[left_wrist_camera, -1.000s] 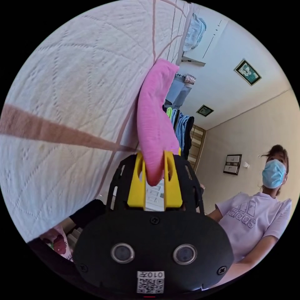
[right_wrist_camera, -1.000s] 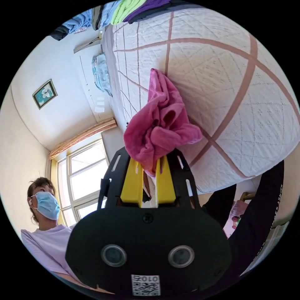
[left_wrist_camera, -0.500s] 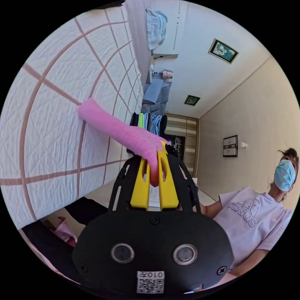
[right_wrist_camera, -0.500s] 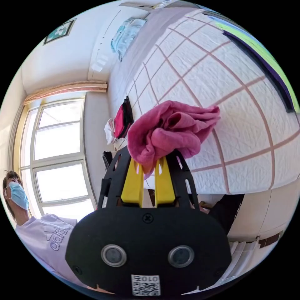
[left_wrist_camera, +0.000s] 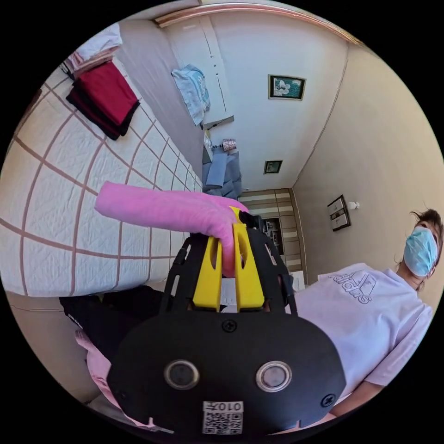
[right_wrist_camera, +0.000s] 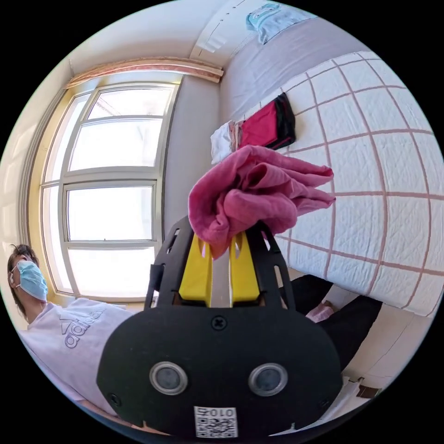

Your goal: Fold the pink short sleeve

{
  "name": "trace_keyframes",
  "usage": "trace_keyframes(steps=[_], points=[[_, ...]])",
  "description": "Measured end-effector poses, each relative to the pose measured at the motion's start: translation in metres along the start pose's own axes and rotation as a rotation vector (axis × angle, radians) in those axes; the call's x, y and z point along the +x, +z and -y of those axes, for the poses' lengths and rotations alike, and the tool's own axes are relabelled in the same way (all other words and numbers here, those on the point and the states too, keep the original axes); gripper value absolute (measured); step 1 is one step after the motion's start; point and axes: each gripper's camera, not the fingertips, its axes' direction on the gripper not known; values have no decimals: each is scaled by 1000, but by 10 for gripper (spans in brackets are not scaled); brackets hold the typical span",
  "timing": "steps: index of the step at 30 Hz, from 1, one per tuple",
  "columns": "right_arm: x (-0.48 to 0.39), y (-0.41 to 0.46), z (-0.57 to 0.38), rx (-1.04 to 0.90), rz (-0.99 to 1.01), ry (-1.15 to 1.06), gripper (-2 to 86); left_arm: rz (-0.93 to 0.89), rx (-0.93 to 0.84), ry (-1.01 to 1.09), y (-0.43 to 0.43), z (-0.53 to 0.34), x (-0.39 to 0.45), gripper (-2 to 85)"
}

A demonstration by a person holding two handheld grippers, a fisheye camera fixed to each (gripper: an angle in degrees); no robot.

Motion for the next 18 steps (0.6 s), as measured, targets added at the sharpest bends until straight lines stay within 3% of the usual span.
trace_keyframes(steps=[12,18], points=[[-125,167,69,-395,105,-297,69,181,475,36,-150,-163,135,76],[-170,270,104,-606,41,-330,70,140,645,-38,-216,-217,146,76]])
